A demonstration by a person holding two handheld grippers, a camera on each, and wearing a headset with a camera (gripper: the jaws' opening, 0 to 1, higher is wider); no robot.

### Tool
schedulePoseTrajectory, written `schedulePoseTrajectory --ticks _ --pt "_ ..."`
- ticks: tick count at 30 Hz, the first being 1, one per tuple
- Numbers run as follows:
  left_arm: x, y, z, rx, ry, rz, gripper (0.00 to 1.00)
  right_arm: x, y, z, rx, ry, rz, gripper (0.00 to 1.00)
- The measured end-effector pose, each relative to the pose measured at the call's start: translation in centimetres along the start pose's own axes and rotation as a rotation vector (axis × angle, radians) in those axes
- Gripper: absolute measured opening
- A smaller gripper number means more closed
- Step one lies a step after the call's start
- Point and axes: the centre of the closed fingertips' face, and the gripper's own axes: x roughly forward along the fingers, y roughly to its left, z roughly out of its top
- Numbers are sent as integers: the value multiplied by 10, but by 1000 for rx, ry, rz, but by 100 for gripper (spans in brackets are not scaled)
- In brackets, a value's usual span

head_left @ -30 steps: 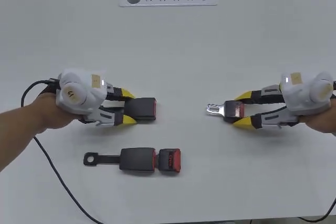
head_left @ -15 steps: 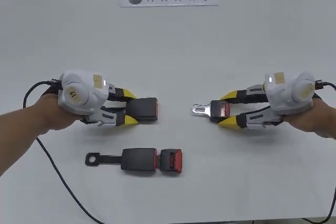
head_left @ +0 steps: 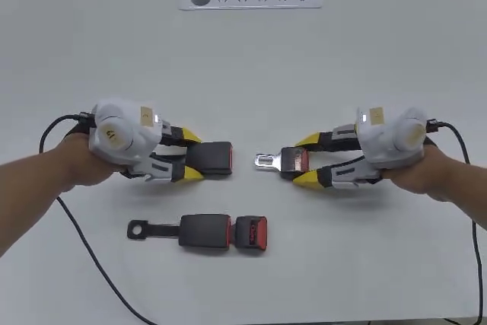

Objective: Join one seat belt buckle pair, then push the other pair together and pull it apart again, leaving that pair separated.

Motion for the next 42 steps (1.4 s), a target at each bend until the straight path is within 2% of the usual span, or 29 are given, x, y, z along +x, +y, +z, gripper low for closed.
schedulePoseTrajectory --ticks 9,16,22,24,29,33,42 --pt "0 0 -1 3 4 -3 33 8 -1 7 -2 -3 11 34" --pt "0 0 -1 2 11 -10 33 22 1 15 -11 -10 19 34" --pt "1 -1 -1 19 20 -19 33 27 -1 19 -7 -10 15 34" --pt "1 -1 0 27 27 -23 33 32 -2 22 -10 3 25 34" --pt "1 -1 -1 36 39 -28 33 31 -5 20 -15 14 27 34" --pt "2 -2 0 67 58 -36 32 34 -7 20 -21 32 28 34" --pt "3 -1 0 74 72 -40 32 45 -8 24 -25 53 27 34"
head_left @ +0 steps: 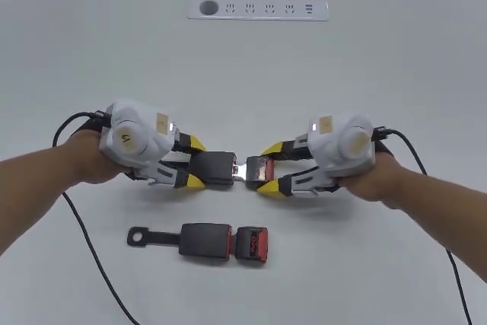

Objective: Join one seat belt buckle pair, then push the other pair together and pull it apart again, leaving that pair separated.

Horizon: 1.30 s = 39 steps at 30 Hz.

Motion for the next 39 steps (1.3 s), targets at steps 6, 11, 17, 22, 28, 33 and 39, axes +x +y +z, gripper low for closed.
schedulePoseTrajectory --ticks 6,11,17,22,28,33,39 --pt "0 0 0 10 9 -3 32 7 1 4 5 8 1 33" --pt "1 1 -1 7 9 -2 32 9 1 5 3 43 -11 33" --pt "1 1 -1 4 14 1 32 9 1 4 0 61 -16 33" --pt "1 1 -1 -3 13 7 32 10 1 5 1 69 -23 33" --pt "1 1 -1 -1 12 8 32 10 0 4 -1 77 -27 33" --pt "1 0 -1 8 15 6 32 9 1 4 -2 79 -28 33" --pt "1 0 -1 13 19 4 32 10 0 5 -6 89 -28 33"
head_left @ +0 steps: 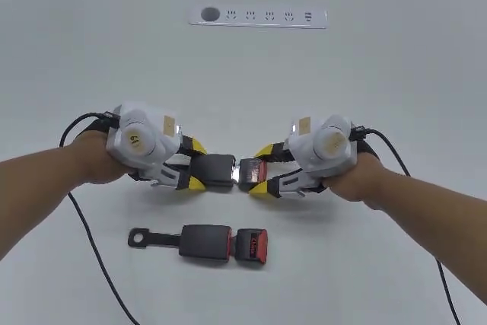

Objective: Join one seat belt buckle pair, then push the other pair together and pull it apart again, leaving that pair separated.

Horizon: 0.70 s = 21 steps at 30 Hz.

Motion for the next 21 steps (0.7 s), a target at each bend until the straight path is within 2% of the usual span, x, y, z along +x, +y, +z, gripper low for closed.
schedulePoseTrajectory --ticks 21 --pt "-1 -1 0 -2 6 -1 33 1 0 1 -15 24 -2 34"
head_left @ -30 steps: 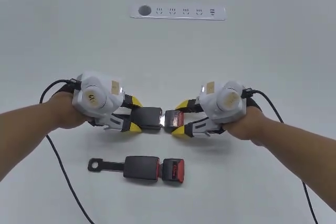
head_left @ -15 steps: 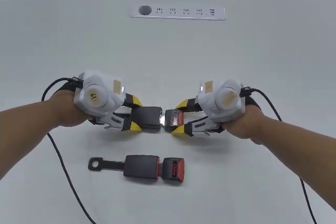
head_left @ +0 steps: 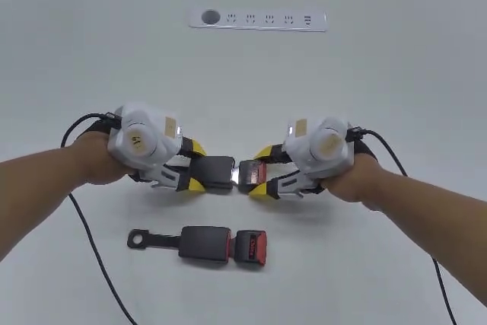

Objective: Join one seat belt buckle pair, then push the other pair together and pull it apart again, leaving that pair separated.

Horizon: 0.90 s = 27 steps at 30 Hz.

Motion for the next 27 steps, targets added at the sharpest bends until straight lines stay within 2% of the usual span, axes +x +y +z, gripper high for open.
schedulePoseTrajectory --ticks 12,23,27 --pt "0 -1 0 5 14 -8 33 0 0 -1 -16 17 -7 34" --pt "-1 -1 0 -15 1 1 33 -1 0 -2 -17 17 -7 34" --pt "-2 -1 -1 -15 1 2 33 -6 -2 -7 -18 18 -6 34"
